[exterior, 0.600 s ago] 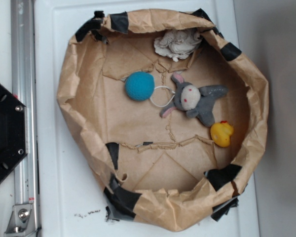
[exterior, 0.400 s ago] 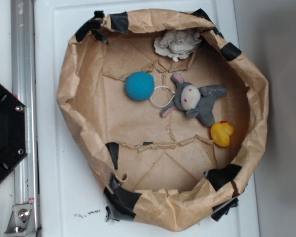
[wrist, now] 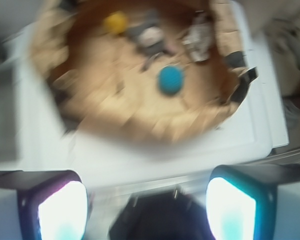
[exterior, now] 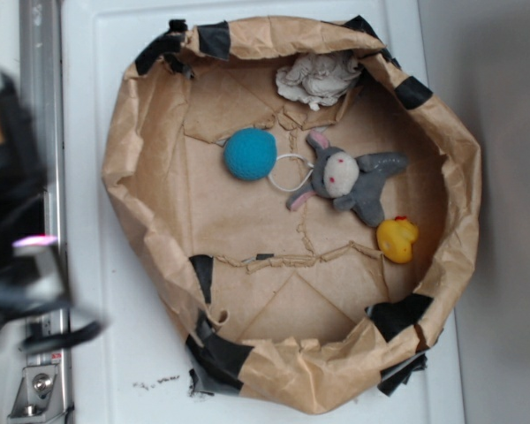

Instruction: Grab the white paper.

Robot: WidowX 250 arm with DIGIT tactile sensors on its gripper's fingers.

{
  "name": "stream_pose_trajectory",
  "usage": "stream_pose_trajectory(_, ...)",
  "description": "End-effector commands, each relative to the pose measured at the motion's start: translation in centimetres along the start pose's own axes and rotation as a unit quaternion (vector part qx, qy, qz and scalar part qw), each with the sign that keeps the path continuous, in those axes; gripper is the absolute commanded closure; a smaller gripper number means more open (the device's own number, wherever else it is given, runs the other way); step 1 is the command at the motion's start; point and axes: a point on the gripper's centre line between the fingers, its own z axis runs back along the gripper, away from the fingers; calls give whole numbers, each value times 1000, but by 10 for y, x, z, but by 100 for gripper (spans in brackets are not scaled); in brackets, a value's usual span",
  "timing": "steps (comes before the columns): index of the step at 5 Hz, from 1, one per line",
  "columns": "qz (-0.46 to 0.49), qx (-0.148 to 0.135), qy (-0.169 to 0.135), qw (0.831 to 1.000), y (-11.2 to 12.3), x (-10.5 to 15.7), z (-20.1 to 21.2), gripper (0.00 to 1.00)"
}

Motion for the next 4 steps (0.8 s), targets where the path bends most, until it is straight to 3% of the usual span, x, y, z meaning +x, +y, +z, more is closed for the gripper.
stream_pose_trajectory(1,141,-8,-101,985,14,53,-51,0)
stream_pose_trajectory(2,234,-11,-140,962,12,72,-72,0)
stream_pose_trajectory(3,288,9,-133,948,9,89,-91,0)
stream_pose_trajectory(4,305,27,-114,945,15,107,-115,0)
